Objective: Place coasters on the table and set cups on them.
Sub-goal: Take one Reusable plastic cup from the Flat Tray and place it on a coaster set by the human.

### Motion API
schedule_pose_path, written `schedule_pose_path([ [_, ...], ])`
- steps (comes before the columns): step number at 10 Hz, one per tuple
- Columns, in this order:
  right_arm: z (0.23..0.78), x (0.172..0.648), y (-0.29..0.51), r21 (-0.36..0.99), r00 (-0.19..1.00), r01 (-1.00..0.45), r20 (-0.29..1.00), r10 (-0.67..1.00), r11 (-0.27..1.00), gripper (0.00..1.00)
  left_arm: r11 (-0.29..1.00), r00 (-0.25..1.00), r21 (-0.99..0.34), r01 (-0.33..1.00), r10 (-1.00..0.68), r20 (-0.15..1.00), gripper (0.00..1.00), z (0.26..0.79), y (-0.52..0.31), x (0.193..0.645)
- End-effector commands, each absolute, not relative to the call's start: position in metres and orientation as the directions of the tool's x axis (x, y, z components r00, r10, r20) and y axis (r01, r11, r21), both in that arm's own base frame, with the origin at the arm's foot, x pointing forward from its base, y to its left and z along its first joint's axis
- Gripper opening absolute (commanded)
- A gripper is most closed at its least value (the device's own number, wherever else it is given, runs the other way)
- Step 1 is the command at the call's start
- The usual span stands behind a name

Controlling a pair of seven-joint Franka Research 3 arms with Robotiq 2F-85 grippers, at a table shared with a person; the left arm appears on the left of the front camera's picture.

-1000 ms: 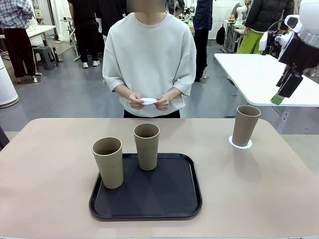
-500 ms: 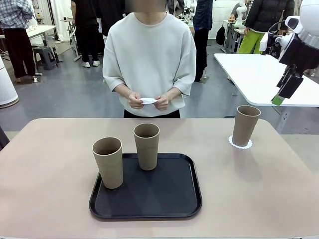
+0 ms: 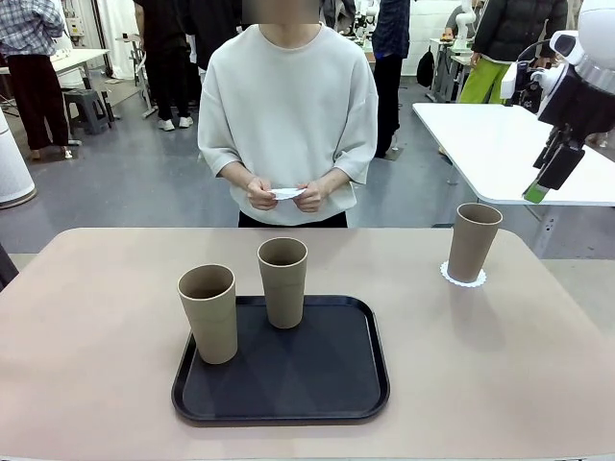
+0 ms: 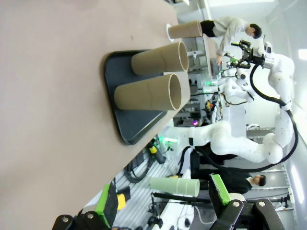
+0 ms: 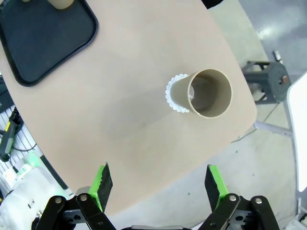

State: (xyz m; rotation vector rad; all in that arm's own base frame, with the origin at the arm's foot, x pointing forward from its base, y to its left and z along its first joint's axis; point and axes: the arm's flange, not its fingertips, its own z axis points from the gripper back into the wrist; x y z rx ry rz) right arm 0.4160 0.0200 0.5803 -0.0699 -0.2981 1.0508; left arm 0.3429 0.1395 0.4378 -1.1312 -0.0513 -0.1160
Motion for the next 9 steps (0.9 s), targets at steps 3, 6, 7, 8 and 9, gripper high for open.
schedule_pose_path([
  [3,0.568,0.402,0.024,-0.063,0.816,-0.526,0.243,0.524,0.848,1.00,0.410,0.991,-0.902,0.134,-0.073,0.114,1.00,0.439,0.141,0.342],
  [6,0.552,0.387,0.015,-0.072,0.874,-0.427,0.224,0.431,0.902,1.00,0.410,0.991,-0.902,0.134,-0.073,0.114,1.00,0.439,0.141,0.342],
  [7,0.553,0.383,0.018,-0.252,0.796,-0.492,0.258,0.548,0.833,1.00,0.410,0.991,-0.902,0.134,-0.073,0.114,1.00,0.439,0.141,0.342],
  [8,0.556,0.395,0.014,-0.041,0.864,-0.453,0.224,0.450,0.890,1.00,0.410,0.991,-0.902,0.134,-0.073,0.114,1.00,0.439,0.141,0.342],
  [9,0.557,0.391,0.014,-0.100,0.848,-0.466,0.235,0.475,0.879,1.00,0.410,0.991,-0.902,0.134,-0.073,0.114,1.00,0.439,0.141,0.342],
])
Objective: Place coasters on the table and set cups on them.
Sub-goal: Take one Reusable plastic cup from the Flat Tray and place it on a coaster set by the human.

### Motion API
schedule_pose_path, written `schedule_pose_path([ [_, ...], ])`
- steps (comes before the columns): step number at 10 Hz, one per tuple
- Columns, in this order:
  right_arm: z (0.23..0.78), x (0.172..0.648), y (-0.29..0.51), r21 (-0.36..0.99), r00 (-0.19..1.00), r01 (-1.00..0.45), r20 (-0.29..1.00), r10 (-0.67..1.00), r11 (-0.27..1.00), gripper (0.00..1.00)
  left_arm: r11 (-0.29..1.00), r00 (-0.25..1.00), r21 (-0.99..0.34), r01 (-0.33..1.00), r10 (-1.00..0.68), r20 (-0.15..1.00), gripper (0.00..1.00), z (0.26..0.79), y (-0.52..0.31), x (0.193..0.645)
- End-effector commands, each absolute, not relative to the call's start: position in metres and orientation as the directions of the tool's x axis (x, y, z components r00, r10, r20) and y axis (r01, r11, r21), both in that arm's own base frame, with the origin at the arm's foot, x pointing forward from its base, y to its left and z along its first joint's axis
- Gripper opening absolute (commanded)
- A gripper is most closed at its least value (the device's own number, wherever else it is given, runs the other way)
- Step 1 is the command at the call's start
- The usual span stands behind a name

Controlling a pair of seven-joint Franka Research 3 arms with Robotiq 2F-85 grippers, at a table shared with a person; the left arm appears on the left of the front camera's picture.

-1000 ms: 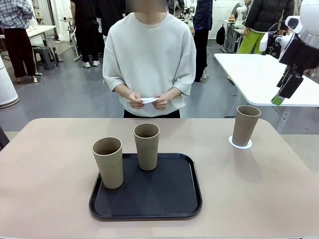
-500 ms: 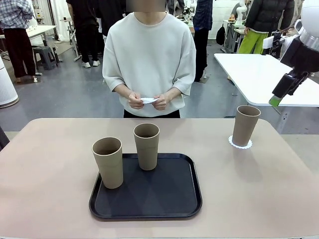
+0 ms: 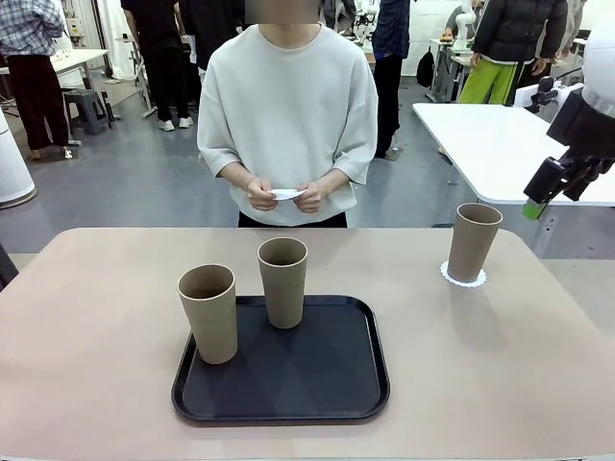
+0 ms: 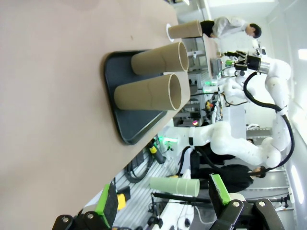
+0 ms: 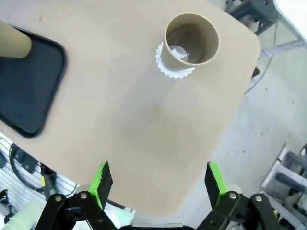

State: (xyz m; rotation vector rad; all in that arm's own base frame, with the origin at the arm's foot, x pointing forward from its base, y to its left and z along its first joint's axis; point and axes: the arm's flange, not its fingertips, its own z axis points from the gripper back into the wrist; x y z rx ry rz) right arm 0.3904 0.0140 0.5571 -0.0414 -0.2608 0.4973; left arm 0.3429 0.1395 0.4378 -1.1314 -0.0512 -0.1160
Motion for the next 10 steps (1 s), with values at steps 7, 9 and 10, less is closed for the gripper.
schedule_pose_path([
  [7,0.516,0.406,-0.160,0.733,0.982,-0.186,0.159,0.102,0.654,1.00,0.410,0.991,-0.902,0.134,-0.073,0.114,1.00,0.439,0.141,0.342],
  [9,0.505,0.412,-0.205,0.778,0.980,-0.161,0.197,0.008,0.608,1.00,0.410,0.991,-0.902,0.134,-0.073,0.114,1.00,0.439,0.141,0.342],
  [10,0.501,0.410,-0.222,0.792,0.973,-0.190,0.231,0.003,0.580,1.00,0.410,0.991,-0.902,0.134,-0.073,0.114,1.00,0.439,0.141,0.342],
])
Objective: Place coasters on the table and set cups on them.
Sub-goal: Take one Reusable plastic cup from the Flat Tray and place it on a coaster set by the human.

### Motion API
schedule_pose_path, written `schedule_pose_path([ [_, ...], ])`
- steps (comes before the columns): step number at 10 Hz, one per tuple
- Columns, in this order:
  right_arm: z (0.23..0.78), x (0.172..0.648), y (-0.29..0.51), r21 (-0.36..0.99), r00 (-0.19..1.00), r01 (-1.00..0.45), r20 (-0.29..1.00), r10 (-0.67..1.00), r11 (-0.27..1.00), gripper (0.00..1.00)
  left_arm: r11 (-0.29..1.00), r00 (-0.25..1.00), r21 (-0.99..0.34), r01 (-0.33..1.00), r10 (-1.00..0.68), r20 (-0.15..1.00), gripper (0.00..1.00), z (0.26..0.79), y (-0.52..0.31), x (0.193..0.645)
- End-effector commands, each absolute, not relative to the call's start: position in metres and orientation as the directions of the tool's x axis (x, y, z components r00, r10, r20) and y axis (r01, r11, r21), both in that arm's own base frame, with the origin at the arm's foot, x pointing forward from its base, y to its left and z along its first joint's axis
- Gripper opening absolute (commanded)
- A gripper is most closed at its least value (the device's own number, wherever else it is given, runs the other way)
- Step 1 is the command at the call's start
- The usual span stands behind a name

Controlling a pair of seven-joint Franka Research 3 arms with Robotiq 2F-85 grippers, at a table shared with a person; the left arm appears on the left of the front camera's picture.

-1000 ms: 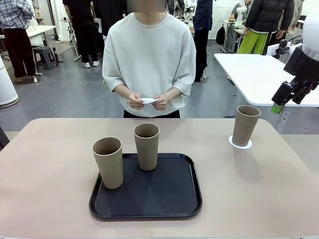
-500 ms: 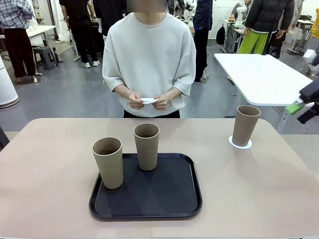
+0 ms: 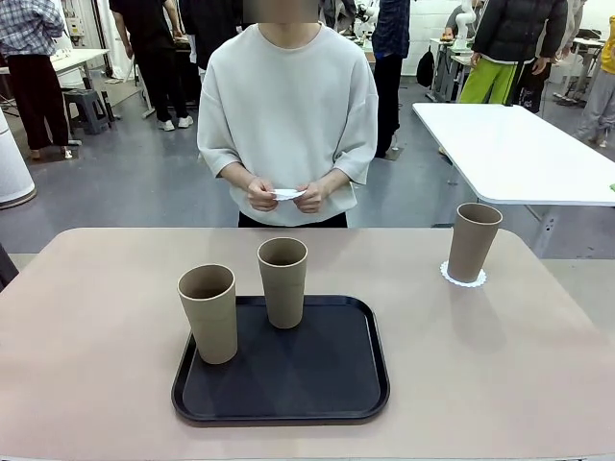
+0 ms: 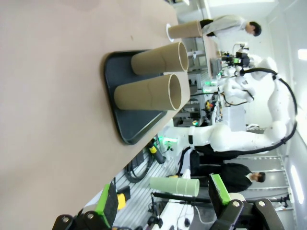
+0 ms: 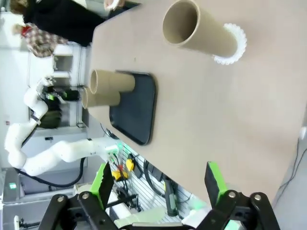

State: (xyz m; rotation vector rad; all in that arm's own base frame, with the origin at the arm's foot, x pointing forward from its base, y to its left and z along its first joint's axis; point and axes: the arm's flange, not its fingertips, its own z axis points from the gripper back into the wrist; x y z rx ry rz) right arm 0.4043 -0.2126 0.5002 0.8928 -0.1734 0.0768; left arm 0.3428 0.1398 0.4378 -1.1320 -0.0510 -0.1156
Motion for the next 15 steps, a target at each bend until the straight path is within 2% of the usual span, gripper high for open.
schedule_pose_path([
  [1,0.500,0.407,-0.236,0.819,0.969,-0.201,0.248,-0.016,0.537,1.00,0.410,0.991,-0.902,0.134,-0.073,0.114,1.00,0.439,0.141,0.342],
  [3,0.499,0.397,-0.258,0.874,0.957,-0.254,0.288,-0.023,0.414,1.00,0.410,0.991,-0.902,0.134,-0.073,0.114,1.00,0.439,0.141,0.342],
  [5,0.492,0.387,-0.268,0.899,0.956,-0.261,0.291,-0.037,0.351,1.00,0.410,0.991,-0.902,0.134,-0.073,0.114,1.00,0.439,0.141,0.342],
  [11,0.479,0.371,-0.272,0.899,0.952,-0.270,0.303,-0.044,0.344,1.00,0.410,0.991,-0.902,0.134,-0.073,0.114,1.00,0.439,0.141,0.342],
  [12,0.480,0.371,-0.263,0.873,0.940,-0.301,0.340,-0.035,0.384,1.00,0.410,0.991,-0.902,0.134,-0.073,0.114,1.00,0.439,0.141,0.342],
  [13,0.481,0.373,-0.273,0.904,0.959,-0.240,0.278,-0.059,0.355,1.00,0.410,0.991,-0.902,0.134,-0.073,0.114,1.00,0.439,0.141,0.342],
  [15,0.481,0.373,-0.273,0.904,0.959,-0.240,0.278,-0.059,0.355,1.00,0.410,0.991,-0.902,0.134,-0.073,0.114,1.00,0.439,0.141,0.342],
])
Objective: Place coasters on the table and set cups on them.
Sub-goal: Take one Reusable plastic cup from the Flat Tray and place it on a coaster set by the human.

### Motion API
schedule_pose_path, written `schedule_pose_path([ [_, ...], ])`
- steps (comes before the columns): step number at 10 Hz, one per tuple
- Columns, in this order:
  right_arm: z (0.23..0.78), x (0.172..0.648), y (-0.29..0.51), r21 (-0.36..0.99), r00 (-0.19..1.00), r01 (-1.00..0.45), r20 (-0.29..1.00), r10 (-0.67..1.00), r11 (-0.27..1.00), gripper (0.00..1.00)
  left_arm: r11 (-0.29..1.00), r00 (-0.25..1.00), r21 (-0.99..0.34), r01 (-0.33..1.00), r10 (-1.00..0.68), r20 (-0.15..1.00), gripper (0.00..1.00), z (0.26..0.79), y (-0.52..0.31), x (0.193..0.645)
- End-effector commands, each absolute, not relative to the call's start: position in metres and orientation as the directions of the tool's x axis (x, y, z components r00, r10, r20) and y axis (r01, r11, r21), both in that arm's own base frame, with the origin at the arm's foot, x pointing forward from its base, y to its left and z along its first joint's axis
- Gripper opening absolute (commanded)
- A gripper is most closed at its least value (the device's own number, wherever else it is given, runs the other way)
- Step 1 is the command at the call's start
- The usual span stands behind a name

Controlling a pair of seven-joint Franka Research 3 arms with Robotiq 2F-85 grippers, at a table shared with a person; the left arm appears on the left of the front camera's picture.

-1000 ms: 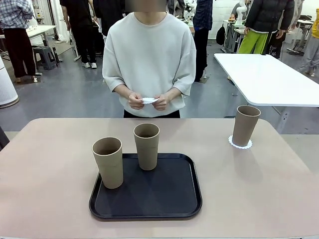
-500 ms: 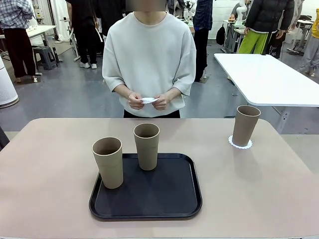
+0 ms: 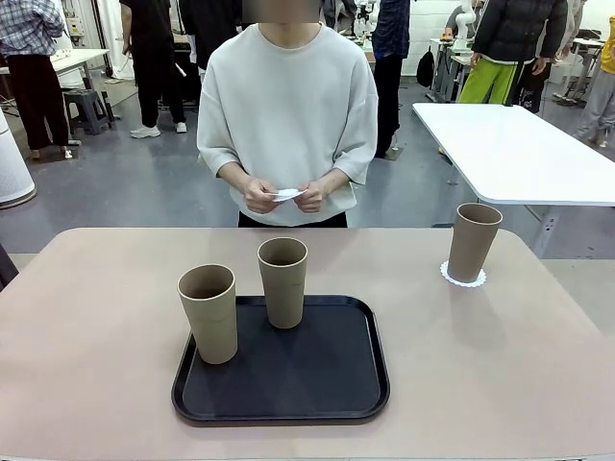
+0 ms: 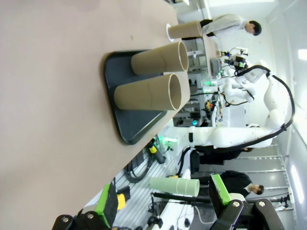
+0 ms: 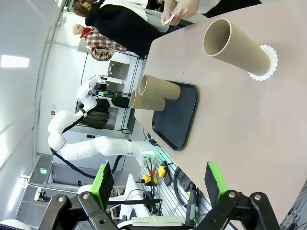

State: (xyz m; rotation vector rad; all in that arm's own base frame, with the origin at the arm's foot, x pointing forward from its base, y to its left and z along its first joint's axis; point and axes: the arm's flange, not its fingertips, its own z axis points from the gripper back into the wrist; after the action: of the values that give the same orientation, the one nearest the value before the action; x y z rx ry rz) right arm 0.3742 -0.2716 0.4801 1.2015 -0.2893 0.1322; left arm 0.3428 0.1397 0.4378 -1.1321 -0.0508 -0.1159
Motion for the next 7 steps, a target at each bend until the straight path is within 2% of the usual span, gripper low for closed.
schedule_pose_path([
  [1,0.4805,0.3728,-0.2727,0.904,0.959,-0.240,0.278,-0.059,0.355,1.00,0.410,0.991,-0.902,0.134,-0.073,0.114,1.00,0.4389,0.1411,0.3419],
  [7,0.4805,0.3728,-0.2727,0.904,0.959,-0.240,0.278,-0.059,0.355,1.00,0.410,0.991,-0.902,0.134,-0.073,0.114,1.00,0.4389,0.1411,0.3419],
])
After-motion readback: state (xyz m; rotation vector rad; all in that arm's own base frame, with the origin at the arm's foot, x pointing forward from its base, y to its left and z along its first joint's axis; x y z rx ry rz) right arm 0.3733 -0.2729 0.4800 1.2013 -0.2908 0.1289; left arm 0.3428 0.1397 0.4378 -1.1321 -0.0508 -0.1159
